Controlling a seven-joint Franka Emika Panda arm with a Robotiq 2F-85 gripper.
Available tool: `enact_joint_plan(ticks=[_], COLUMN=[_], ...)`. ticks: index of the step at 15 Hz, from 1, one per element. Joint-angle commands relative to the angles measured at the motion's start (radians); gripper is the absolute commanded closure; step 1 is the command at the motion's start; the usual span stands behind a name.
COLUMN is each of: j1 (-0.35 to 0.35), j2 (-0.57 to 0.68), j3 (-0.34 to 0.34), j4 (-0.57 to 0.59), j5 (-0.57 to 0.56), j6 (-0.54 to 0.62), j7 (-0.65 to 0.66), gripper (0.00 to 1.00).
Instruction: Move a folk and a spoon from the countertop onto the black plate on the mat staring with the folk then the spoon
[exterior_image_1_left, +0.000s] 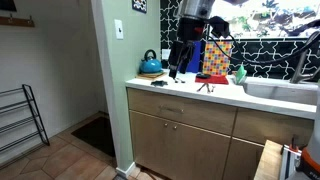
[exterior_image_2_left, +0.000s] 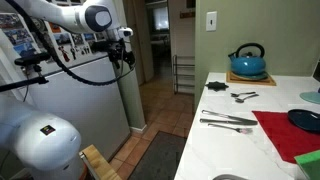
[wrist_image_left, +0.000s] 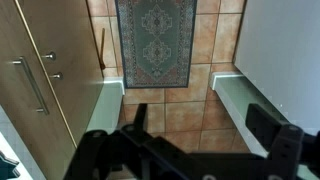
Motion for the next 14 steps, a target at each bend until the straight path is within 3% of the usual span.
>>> enact_joint_plan(ticks=[1, 8, 14], j1=[0.001, 0.001, -0.117], j2=[0.001, 0.001, 0.015], j3=[-0.001, -0.001, -0.038], j4=[0.003, 0.003, -0.006], j5=[-0.001, -0.001, -0.015], j6=[-0.003, -0.003, 0.054], j7=[0.001, 0.001, 0.143], gripper=[0.00, 0.00, 0.00])
